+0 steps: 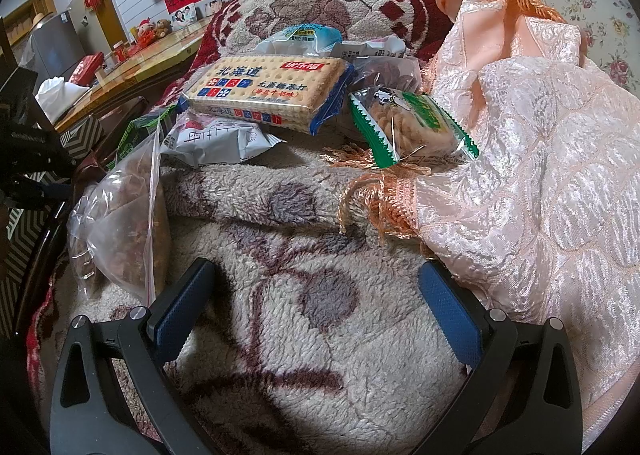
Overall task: Organize snacks
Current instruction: 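Carry the Nescafe stick to the tray with left gripper while right grasps the red packet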
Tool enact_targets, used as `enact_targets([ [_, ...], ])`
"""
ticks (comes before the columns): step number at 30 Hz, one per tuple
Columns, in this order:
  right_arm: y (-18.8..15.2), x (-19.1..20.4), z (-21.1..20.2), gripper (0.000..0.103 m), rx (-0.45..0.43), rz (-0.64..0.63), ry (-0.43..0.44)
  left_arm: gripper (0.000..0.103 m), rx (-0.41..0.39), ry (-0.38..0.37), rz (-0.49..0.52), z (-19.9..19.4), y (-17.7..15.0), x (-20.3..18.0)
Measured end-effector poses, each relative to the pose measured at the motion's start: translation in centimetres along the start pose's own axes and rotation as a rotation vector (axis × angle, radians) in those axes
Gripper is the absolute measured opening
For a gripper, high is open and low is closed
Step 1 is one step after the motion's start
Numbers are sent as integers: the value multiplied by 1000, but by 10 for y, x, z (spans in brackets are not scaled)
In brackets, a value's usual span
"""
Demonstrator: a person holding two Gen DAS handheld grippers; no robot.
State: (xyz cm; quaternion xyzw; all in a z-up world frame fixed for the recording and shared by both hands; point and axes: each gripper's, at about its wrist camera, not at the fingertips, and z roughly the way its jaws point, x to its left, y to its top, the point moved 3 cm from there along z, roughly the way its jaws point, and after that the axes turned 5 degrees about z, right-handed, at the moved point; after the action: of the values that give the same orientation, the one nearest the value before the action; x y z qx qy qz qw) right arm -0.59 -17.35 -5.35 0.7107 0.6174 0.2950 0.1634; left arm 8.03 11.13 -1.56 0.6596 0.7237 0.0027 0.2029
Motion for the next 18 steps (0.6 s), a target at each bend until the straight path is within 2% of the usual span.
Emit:
enact_targets([
  [2,1,1,0,102,28,-4,5,9,-31,-8,-6,-8,-3,4],
  [5,3,5,-10,87,55,-4,6,9,-66,-1,6,-21,-11,8],
  [8,6,15,-25,84,40,-45,43,9,-97,-4,22,-32,-22,9],
  [12,12,54,-49,84,9,-143,136,9,-139,-15,26,-53,-38,13],
  [14,15,78,-55,84,30,-178,205,9,-162,-22,18,-62,-45,15],
  [18,28,121,-52,84,93,-164,348,9,-203,-12,16,-82,-60,21],
])
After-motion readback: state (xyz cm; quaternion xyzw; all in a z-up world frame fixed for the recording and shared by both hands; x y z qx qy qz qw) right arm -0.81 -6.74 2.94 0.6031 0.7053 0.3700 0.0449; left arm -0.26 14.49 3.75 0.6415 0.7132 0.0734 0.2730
